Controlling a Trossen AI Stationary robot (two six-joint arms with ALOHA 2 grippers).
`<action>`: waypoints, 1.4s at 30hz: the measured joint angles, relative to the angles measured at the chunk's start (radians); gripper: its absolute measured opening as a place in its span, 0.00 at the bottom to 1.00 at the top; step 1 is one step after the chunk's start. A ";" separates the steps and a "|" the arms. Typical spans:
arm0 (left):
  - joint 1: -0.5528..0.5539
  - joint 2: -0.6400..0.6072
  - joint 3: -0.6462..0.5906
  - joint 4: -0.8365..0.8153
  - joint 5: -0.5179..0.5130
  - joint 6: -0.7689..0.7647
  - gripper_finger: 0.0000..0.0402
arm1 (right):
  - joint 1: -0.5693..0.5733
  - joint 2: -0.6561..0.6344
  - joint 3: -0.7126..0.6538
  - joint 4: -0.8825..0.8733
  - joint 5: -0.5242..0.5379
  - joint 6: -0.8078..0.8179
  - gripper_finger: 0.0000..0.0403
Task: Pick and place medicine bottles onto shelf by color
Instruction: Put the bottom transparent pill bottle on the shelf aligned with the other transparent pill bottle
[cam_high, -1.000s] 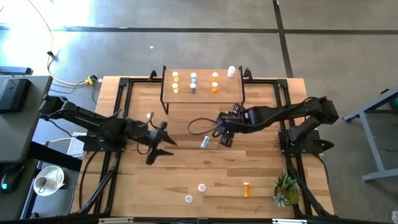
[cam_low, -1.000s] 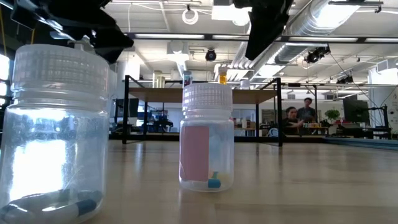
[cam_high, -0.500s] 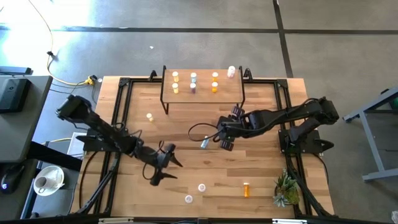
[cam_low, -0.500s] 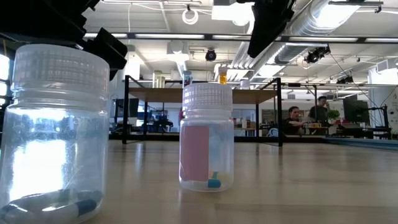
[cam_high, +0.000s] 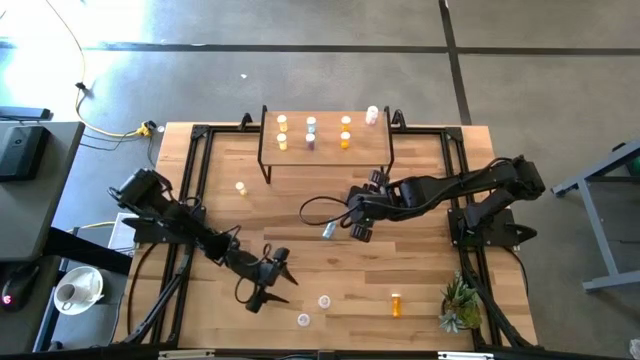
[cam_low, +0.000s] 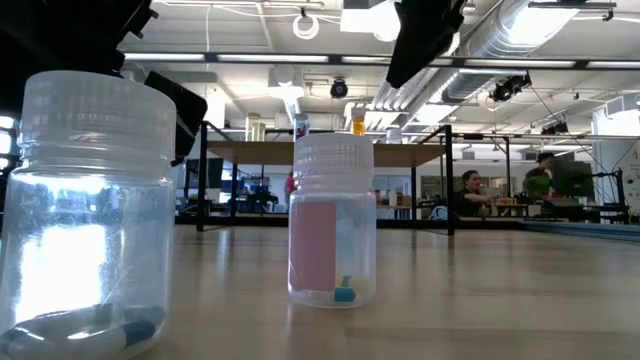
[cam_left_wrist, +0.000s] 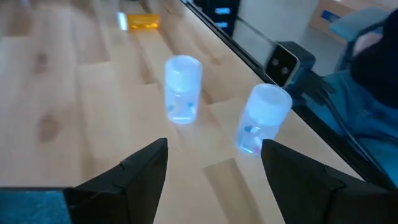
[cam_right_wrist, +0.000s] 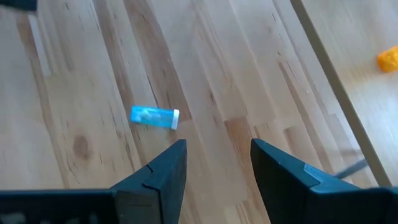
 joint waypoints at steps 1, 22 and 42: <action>0.000 0.018 0.014 -0.001 0.022 0.000 0.62 | 0.000 0.000 0.000 0.012 0.000 -0.009 0.42; -0.012 0.343 0.279 -0.003 0.223 -0.060 0.62 | -0.002 0.000 0.001 0.081 0.000 -0.044 0.42; -0.010 0.386 0.325 -0.002 0.223 -0.132 0.42 | -0.001 0.000 0.001 0.082 0.000 -0.044 0.42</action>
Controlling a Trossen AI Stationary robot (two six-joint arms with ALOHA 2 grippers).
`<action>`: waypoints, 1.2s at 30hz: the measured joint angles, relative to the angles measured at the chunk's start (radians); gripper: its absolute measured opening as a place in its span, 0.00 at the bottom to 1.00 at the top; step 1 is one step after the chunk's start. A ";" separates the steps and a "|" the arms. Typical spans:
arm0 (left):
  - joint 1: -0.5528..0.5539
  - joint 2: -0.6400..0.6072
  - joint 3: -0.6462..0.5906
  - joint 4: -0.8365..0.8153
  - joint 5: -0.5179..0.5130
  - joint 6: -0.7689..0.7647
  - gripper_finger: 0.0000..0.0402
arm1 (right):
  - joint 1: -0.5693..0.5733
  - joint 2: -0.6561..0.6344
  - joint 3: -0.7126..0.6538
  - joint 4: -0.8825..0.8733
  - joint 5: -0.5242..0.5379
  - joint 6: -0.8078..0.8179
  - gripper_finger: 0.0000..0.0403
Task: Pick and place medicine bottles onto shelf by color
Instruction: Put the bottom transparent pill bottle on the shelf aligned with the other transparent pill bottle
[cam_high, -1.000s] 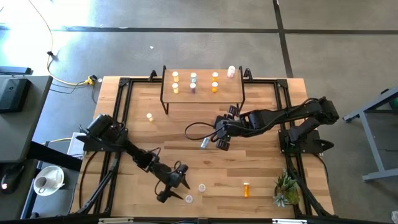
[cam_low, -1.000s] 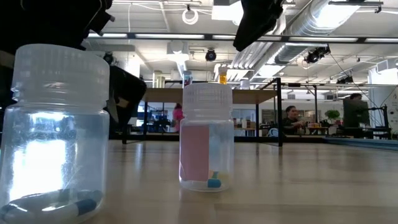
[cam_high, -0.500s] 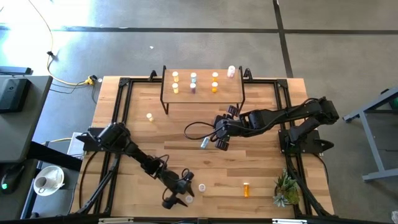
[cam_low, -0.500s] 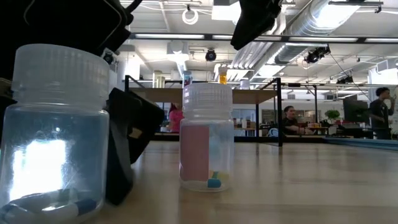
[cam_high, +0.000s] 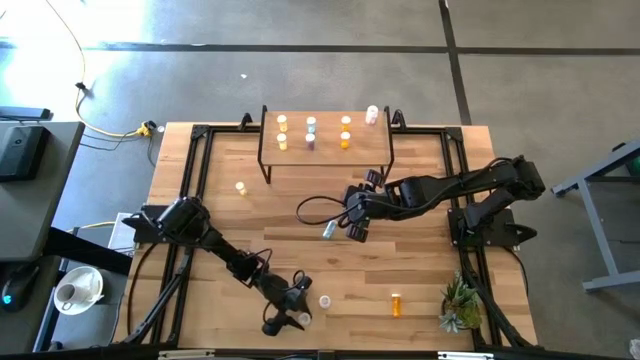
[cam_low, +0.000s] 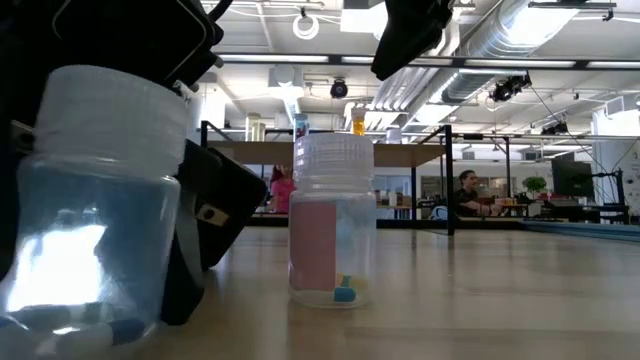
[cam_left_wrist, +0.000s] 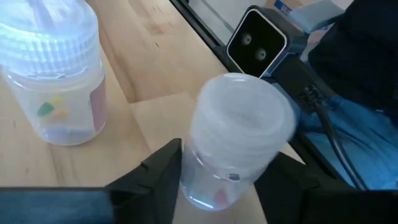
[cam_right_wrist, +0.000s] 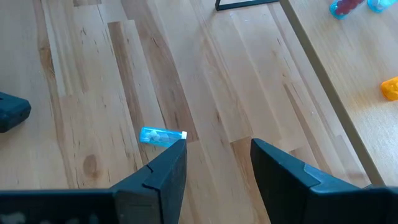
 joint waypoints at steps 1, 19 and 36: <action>0.003 0.000 0.000 0.001 0.011 -0.004 0.40 | 0.000 0.000 0.000 0.000 0.000 0.000 0.42; 0.148 -0.267 -0.113 -0.185 -0.013 0.059 0.34 | 0.014 -0.192 0.001 0.030 -0.013 -0.052 0.42; 0.299 -0.605 -0.111 -0.555 -0.288 0.185 0.34 | 0.014 -0.140 0.001 0.169 -0.121 -0.193 0.42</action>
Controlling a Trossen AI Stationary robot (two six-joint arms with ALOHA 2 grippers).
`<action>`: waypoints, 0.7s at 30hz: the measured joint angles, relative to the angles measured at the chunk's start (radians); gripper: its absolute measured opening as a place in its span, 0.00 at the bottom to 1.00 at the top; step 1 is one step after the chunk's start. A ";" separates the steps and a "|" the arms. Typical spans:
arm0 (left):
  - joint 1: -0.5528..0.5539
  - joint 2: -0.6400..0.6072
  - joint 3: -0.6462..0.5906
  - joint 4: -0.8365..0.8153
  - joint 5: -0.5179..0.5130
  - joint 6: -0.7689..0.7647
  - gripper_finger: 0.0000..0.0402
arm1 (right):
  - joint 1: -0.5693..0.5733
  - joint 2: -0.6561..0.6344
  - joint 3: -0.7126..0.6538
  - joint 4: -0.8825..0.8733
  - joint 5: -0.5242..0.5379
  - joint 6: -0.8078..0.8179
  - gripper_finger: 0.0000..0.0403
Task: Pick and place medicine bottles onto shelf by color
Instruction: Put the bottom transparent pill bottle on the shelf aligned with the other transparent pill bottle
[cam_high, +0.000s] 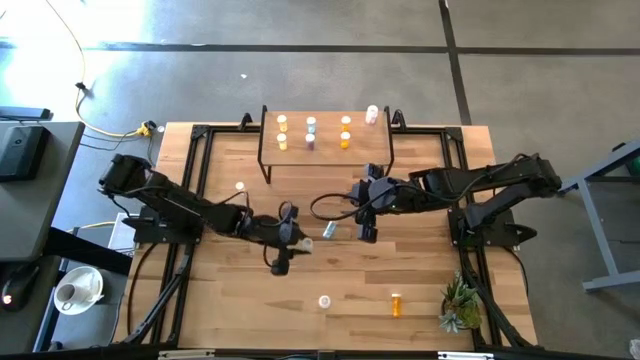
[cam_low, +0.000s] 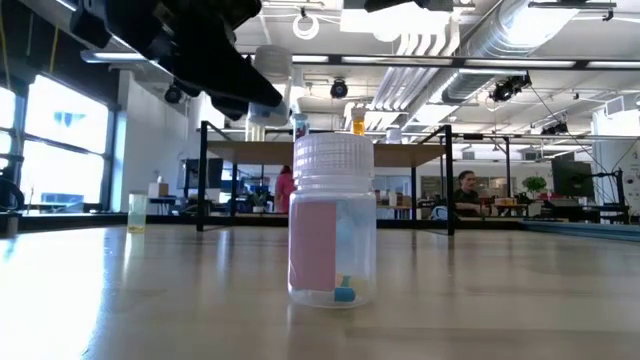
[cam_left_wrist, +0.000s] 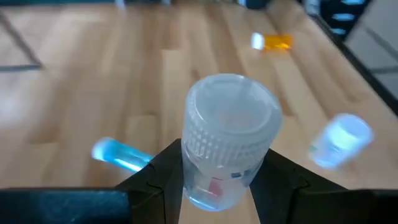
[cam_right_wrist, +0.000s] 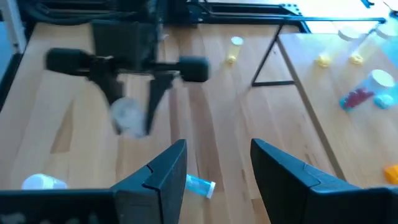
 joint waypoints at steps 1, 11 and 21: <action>0.005 -0.006 0.000 0.000 -0.026 0.000 0.34 | 0.000 0.005 0.000 0.018 -0.013 -0.008 0.42; 0.040 -0.027 0.000 -0.004 -0.142 -0.023 0.34 | -0.006 0.135 0.000 0.200 -0.069 -0.142 0.42; 0.040 -0.027 0.000 0.001 -0.174 -0.019 0.34 | -0.006 0.253 -0.001 0.284 -0.106 -0.226 0.42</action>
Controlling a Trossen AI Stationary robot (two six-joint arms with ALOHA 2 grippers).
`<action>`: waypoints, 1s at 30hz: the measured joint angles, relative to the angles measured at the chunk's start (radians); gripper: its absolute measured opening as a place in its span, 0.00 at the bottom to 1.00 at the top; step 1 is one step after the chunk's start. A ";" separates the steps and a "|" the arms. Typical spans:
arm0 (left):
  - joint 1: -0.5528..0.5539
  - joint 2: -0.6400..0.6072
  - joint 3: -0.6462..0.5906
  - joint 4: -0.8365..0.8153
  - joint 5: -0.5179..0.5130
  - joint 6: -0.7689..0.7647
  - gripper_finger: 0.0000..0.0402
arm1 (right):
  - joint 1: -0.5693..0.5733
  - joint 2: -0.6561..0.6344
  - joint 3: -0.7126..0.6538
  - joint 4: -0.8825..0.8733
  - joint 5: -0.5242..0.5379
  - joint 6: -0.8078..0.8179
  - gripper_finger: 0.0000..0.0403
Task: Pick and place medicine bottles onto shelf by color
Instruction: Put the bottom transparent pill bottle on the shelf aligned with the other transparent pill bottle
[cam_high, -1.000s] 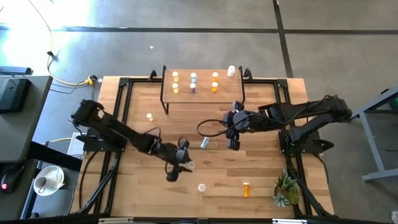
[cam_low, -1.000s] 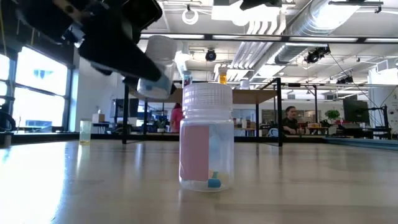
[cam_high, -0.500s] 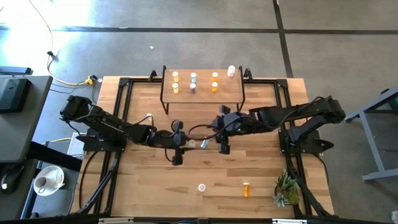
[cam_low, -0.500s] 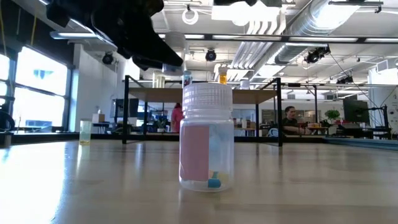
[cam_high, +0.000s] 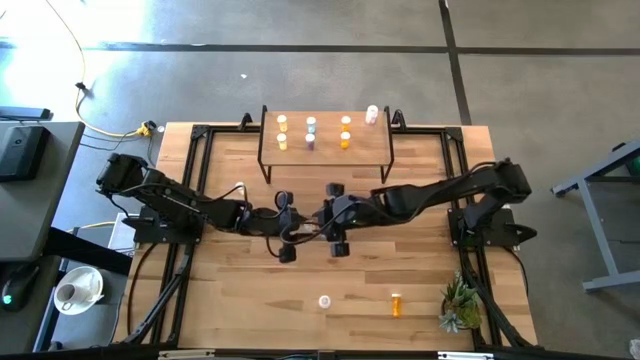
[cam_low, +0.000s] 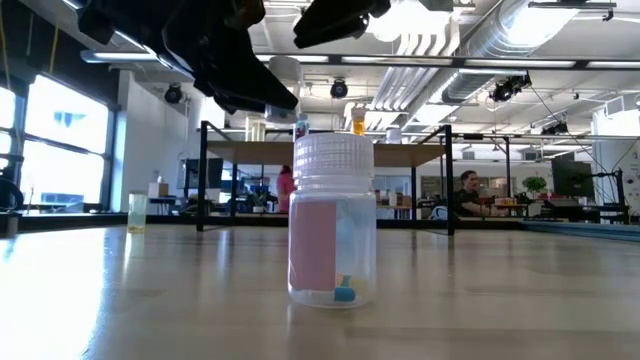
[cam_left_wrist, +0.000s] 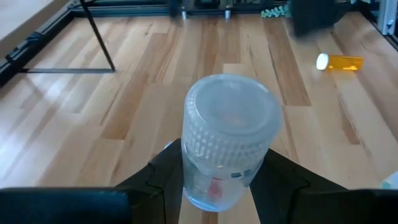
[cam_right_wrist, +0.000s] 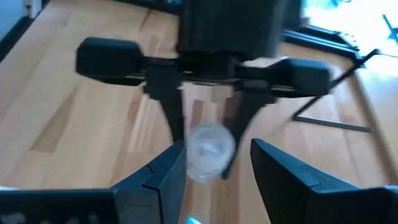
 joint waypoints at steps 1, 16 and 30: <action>0.000 0.000 0.000 -0.001 -0.006 0.000 0.34 | 0.000 0.008 0.000 0.014 -0.012 0.000 0.42; 0.000 0.000 0.000 0.013 -0.017 0.026 0.34 | -0.018 0.067 0.000 0.069 -0.011 0.008 0.42; -0.001 0.002 0.000 0.064 -0.047 0.063 0.34 | -0.022 0.067 0.000 0.061 -0.042 0.030 0.41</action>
